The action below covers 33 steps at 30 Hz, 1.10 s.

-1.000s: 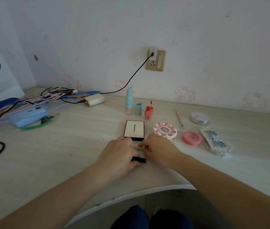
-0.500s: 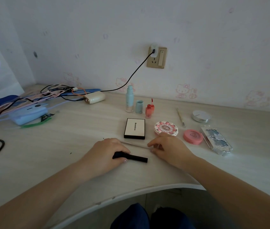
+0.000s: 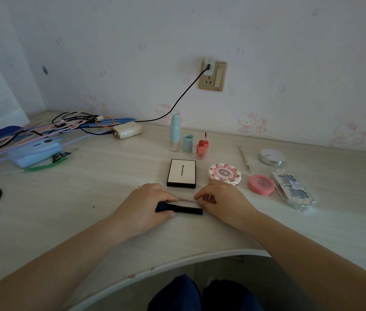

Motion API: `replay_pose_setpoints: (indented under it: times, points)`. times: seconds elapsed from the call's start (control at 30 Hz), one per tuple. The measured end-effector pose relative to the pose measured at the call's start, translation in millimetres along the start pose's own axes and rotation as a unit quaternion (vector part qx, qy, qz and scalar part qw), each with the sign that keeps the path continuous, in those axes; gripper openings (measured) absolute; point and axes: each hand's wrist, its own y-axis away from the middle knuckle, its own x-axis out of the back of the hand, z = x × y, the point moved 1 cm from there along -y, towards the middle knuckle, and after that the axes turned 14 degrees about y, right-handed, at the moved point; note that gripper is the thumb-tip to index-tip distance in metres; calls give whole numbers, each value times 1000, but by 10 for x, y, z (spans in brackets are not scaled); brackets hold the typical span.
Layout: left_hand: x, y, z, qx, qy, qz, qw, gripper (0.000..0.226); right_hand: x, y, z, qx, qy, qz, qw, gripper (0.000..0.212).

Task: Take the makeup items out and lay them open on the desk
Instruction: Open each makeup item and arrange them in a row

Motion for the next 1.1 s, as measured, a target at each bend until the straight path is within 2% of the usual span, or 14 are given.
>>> replay_pose_setpoints:
  times: [0.17, 0.3, 0.37, 0.5, 0.67, 0.77, 0.83, 0.97, 1.1]
  points:
    - [53, -15, 3, -18, 5, 31, 999, 36, 39, 33, 3, -13, -30, 25, 999, 21]
    - [126, -55, 59, -26, 27, 68, 997, 47, 97, 50, 36, -28, -61, 63, 996, 18]
    - [164, -110, 117, -33, 35, 74, 996, 43, 162, 64, 74, -28, -68, 79, 994, 17]
    - [211, -344, 324, -57, 50, 70, 995, 36, 381, 53, 298, -59, -54, 122, 989, 14]
    - [152, -996, 603, -90, 42, 33, 995, 27, 725, -141, 883, -132, -32, 151, 979, 15]
    - [17, -1503, 765, -108, 9, -6, 994, 31, 840, -276, 1213, -164, 21, 124, 978, 18]
    - [-116, -1813, 855, -123, -69, -41, 989, 35, 823, -377, 1345, -174, 73, 74, 979, 20]
    - [-442, -2330, 919, -158, -218, -99, 958, 38, 607, -580, 1458, -163, 178, -26, 970, 30]
    - [-712, -2621, 817, -175, -292, -147, 929, 39, 386, -757, 1528, -158, 192, -95, 964, 34]
